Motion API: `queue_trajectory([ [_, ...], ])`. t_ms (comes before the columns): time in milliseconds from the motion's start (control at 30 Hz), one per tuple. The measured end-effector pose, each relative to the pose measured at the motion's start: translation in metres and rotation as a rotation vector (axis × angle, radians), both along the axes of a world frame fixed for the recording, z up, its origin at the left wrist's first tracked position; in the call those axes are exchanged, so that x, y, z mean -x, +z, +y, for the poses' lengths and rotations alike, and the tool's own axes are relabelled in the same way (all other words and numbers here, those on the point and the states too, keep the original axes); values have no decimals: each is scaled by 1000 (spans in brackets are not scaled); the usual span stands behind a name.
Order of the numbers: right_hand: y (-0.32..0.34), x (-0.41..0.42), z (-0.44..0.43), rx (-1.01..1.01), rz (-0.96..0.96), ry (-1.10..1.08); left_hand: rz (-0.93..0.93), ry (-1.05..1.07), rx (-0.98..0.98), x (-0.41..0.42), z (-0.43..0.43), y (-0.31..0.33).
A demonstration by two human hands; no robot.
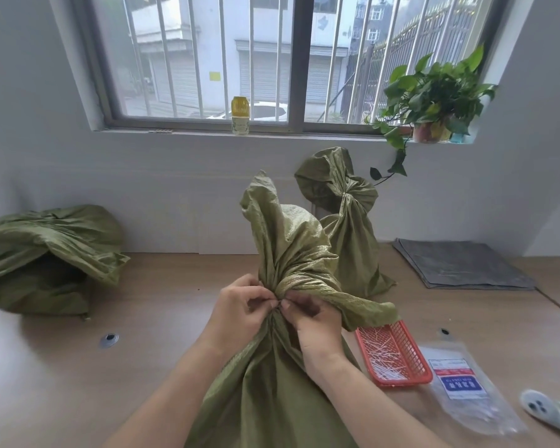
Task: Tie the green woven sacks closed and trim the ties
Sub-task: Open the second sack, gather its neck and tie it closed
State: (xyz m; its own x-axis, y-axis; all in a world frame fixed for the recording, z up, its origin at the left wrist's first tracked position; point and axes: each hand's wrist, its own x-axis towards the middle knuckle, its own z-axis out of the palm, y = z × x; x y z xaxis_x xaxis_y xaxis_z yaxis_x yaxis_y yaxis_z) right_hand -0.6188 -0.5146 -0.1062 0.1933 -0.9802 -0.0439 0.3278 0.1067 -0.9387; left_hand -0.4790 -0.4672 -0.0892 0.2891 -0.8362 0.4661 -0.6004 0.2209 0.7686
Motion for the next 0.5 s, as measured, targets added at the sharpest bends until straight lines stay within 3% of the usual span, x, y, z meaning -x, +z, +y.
queue_trajectory([
  [233, 2, -2, 0, -70, -109, -4, 169, -28, -104, 2, 3, 4],
  [367, 0, -5, -2, -168, -255, 37, 153, -15, -116, 3, 3, 5],
  [500, 1, -3, -3, -168, -283, 90, 67, 58, -88, 8, -2, 4],
])
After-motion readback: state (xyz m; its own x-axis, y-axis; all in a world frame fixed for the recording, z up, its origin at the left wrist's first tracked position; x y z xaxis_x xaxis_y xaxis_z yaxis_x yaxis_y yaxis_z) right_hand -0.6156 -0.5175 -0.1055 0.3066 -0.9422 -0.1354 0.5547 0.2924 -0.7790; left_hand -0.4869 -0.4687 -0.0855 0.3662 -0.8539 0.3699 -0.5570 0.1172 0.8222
